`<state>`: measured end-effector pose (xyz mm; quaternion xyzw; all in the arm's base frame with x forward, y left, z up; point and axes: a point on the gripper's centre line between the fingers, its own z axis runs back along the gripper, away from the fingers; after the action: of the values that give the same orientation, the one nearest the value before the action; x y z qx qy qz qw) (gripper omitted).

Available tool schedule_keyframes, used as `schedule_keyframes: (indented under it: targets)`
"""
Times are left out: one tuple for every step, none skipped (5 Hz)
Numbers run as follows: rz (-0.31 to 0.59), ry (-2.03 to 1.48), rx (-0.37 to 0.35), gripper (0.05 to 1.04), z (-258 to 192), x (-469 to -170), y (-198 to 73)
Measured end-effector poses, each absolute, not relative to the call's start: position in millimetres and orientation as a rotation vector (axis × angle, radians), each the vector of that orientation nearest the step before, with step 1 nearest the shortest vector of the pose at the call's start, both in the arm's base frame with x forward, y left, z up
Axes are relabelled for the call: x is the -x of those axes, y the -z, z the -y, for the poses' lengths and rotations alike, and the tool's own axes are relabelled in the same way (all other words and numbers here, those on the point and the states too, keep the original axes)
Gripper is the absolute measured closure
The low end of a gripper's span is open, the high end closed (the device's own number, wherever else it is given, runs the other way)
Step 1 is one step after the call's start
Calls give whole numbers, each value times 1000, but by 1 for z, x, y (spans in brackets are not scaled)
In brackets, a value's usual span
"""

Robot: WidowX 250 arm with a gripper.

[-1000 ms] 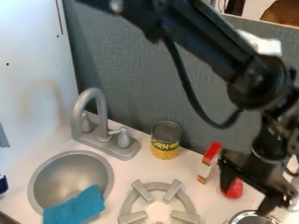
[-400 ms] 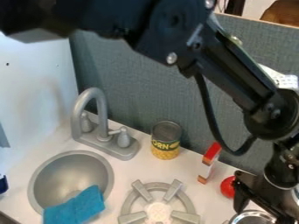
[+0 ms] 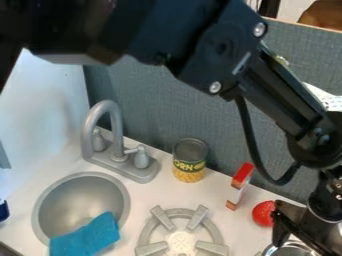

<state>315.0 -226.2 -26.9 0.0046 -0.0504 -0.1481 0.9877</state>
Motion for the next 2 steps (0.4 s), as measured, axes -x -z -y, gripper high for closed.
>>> schedule_keyframes:
  targets:
    - [77,317,-22,80,228,-309,39]
    - [68,330,-26,80,229,-310,46]
